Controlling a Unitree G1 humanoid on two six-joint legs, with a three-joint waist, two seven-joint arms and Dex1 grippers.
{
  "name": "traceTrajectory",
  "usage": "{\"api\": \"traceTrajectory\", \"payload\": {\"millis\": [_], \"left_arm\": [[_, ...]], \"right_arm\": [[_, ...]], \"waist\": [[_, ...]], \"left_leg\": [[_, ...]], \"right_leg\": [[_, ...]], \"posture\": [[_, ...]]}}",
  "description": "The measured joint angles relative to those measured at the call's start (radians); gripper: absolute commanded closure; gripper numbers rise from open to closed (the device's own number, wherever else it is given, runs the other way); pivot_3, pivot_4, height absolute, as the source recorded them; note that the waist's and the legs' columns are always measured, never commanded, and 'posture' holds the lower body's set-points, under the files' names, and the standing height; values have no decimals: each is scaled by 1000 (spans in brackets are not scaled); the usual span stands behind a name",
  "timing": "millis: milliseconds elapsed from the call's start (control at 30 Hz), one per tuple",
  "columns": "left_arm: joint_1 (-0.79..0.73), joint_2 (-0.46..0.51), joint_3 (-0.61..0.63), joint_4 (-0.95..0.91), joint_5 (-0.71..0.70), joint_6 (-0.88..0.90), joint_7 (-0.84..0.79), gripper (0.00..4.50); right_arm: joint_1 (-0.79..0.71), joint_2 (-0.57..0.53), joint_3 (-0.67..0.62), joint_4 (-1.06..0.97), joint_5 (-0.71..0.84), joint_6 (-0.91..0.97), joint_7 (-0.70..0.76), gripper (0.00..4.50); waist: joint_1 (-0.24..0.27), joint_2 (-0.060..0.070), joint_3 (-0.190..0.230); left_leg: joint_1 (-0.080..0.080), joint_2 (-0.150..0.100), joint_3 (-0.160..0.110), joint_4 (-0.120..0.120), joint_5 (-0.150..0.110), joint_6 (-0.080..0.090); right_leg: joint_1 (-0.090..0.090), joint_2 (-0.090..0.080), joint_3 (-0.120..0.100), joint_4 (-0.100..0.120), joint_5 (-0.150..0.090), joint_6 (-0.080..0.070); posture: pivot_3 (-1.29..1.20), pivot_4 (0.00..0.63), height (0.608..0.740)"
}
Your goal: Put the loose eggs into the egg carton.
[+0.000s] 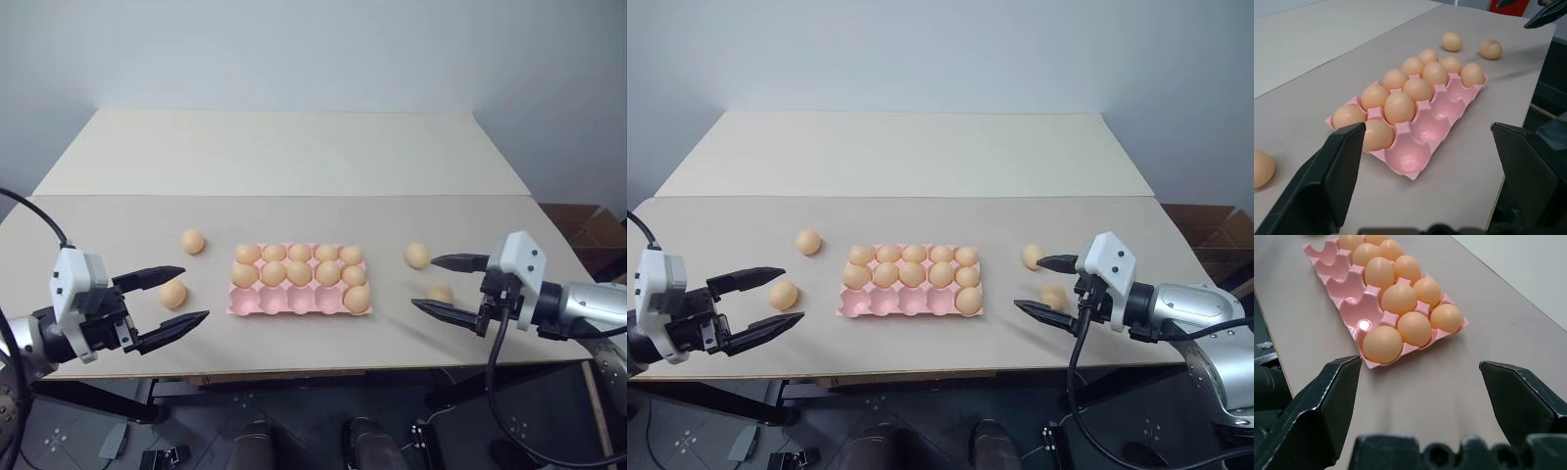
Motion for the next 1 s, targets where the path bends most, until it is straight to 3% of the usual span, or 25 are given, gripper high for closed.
{"api": "traceTrajectory", "payload": {"millis": [167,333,533,767,1000], "left_arm": [[-45,2,-17,2,-29,43,18,43],[-93,47,-49,3,-53,43,-49,43],[-162,46,-135,33,-53,35,-99,43],[-175,43,-158,40,-45,27,-113,43],[-131,38,-143,31,-41,24,-111,0]], "right_arm": [[30,-6,-13,0,-5,6,-10,0],[25,-17,-11,-5,-60,101,-115,0],[-60,14,73,39,-129,307,-292,0],[-156,106,210,156,-216,424,-418,0],[-193,157,209,190,-239,452,-454,2322]], "waist": [[2,0,0],[-1,0,0],[-6,0,0],[-11,0,0],[-12,0,0]], "left_leg": [[0,0,0,0,0,0],[0,0,1,0,0,0],[0,0,0,0,0,0],[-2,-1,0,0,0,0],[-2,-1,-1,0,0,0]], "right_leg": [[0,0,0,0,0,0],[0,0,1,0,0,0],[-1,1,1,0,1,-1],[-2,0,0,0,3,0],[-2,0,0,0,4,2]], "posture": [[0,150,740],[0,150,740],[0,150,740],[0,150,740],[0,150,740]]}}
